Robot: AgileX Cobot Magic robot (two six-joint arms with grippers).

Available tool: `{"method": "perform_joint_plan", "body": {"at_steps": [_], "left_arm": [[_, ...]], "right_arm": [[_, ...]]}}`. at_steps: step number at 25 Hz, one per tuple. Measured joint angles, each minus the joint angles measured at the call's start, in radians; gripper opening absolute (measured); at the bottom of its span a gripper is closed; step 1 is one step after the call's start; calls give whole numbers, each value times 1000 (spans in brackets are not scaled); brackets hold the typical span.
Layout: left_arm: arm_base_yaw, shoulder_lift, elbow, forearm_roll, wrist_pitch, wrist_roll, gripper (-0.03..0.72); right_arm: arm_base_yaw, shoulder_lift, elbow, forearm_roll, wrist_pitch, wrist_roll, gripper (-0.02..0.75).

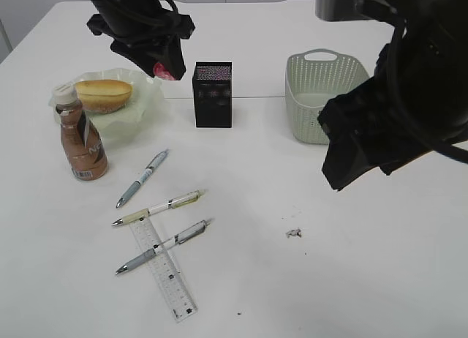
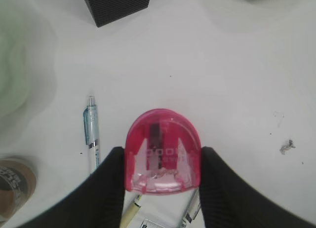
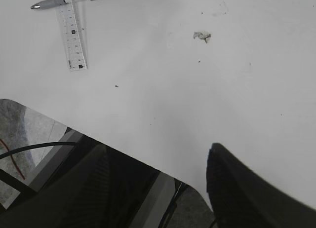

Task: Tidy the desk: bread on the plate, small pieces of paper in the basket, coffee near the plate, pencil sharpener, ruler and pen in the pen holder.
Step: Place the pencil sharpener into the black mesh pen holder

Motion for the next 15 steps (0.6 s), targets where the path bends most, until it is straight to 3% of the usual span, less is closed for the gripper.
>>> {"method": "perform_joint_plan", "body": {"at_steps": [8, 15], "left_arm": [[0, -129, 237, 7, -309, 18, 316], [0, -218, 602, 9, -903, 49, 316]], "right_arm": [[0, 0, 0, 0, 0, 0, 457], [0, 0, 0, 0, 0, 0, 458]]}}
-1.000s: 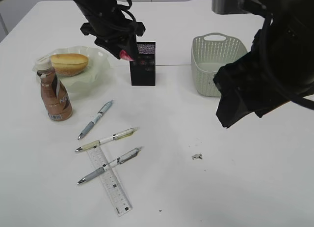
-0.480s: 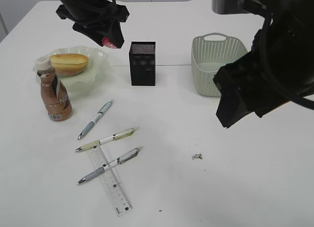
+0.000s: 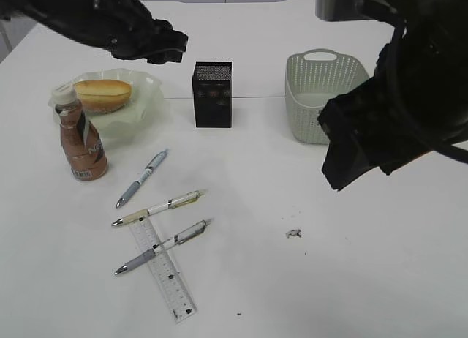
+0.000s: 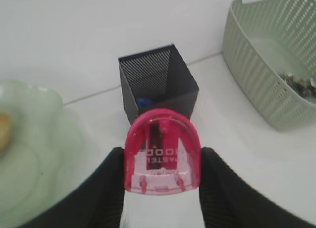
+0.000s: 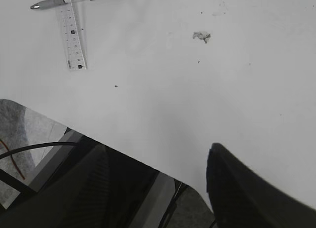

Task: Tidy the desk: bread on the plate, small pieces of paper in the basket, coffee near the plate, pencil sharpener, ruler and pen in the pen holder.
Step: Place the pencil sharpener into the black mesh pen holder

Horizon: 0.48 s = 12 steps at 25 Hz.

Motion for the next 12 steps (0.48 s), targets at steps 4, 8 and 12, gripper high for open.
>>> {"method": "perform_joint_plan", "body": {"at_steps": [4, 8, 12], "left_arm": [[0, 2, 99, 0, -258, 2, 316], [0, 33, 103, -6, -417, 3, 316], [-7, 80, 103, -13, -512, 3, 316]], "right_arm": [[0, 0, 0, -2, 0, 0, 458], [0, 0, 0, -10, 0, 0, 457], [0, 0, 0, -31, 0, 0, 457]]}}
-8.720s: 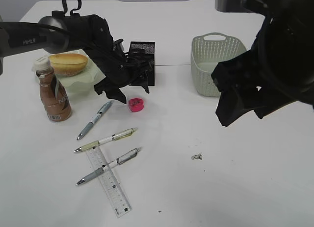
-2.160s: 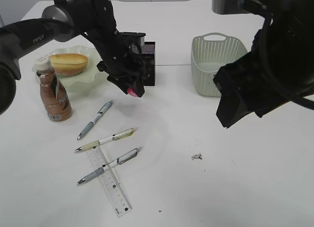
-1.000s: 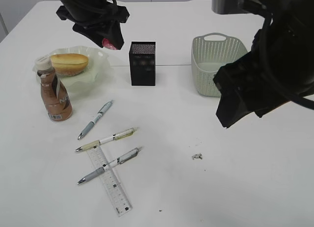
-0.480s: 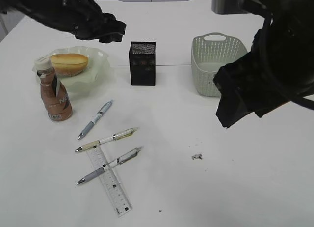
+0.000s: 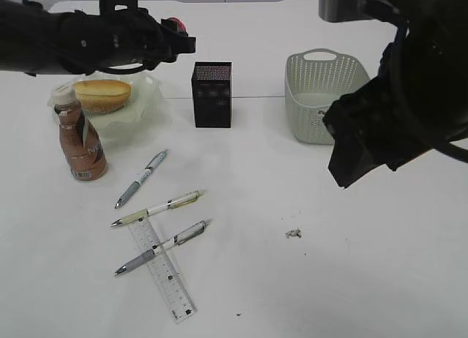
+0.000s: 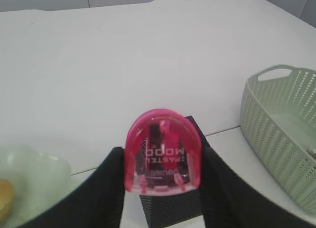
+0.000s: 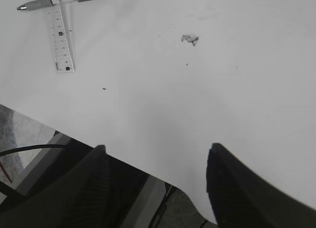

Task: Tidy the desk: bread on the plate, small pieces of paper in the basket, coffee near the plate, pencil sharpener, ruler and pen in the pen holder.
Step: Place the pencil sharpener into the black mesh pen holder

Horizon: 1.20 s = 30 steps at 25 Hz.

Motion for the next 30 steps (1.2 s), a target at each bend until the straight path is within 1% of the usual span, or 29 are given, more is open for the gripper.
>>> {"method": "perform_joint_plan", "body": {"at_steps": [3, 7, 16, 26, 30], "left_arm": [[-13, 34, -14, -1, -39, 0, 316], [-30, 92, -91, -1, -41, 0, 316], [-30, 219, -251, -1, -38, 0, 316], [-30, 327, -365, -1, -28, 0, 316], [-30, 354, -387, -1, -24, 0, 316]], "right_arm": [[0, 0, 0, -13, 0, 0, 457], [0, 0, 0, -18, 0, 0, 458], [0, 0, 0, -21, 0, 0, 457], [0, 0, 0, -21, 0, 0, 458], [0, 0, 0, -21, 0, 0, 457]]}}
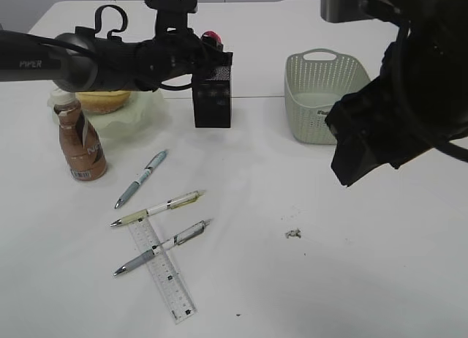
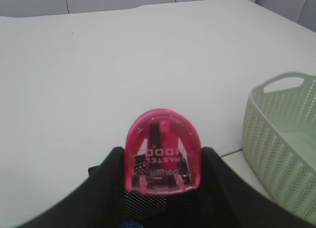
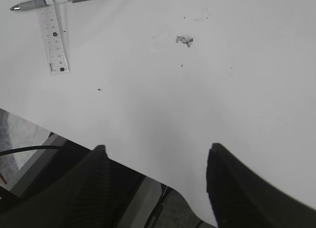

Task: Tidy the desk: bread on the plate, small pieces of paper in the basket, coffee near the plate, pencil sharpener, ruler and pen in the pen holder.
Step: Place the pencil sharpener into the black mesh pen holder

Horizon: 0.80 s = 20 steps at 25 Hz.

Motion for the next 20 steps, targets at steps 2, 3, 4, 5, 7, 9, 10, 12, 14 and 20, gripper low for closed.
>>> {"method": "perform_joint_plan", "body": {"at_steps": [2, 3, 4, 5, 7, 9, 10, 12, 14, 20], "left_arm": [[0, 5, 0, 0, 2, 0, 316], [0, 9, 0, 0, 2, 0, 316], [0, 11, 0, 0, 0, 0, 316], [0, 14, 0, 0, -2, 0, 316], [0, 15, -4, 0, -9, 0, 316], [0, 20, -7, 0, -13, 0, 316], [0, 24, -9, 0, -17, 0, 316], [0, 31, -9, 0, -18, 0, 316], [0, 39, -11, 0, -29, 0, 316], [0, 45, -11, 0, -39, 0, 316]], "right_arm": [[0, 0, 0, -1, 0, 0, 457], [0, 0, 0, -1, 0, 0, 457], [0, 0, 0, -1, 0, 0, 457], [0, 0, 0, -1, 0, 0, 457], [0, 0, 0, -1, 0, 0, 457], [0, 0, 0, -2, 0, 0, 457], [0, 0, 0, -2, 0, 0, 457], [0, 0, 0, -2, 0, 0, 458], [0, 0, 0, -2, 0, 0, 458], [0, 0, 0, -2, 0, 0, 457]]}}
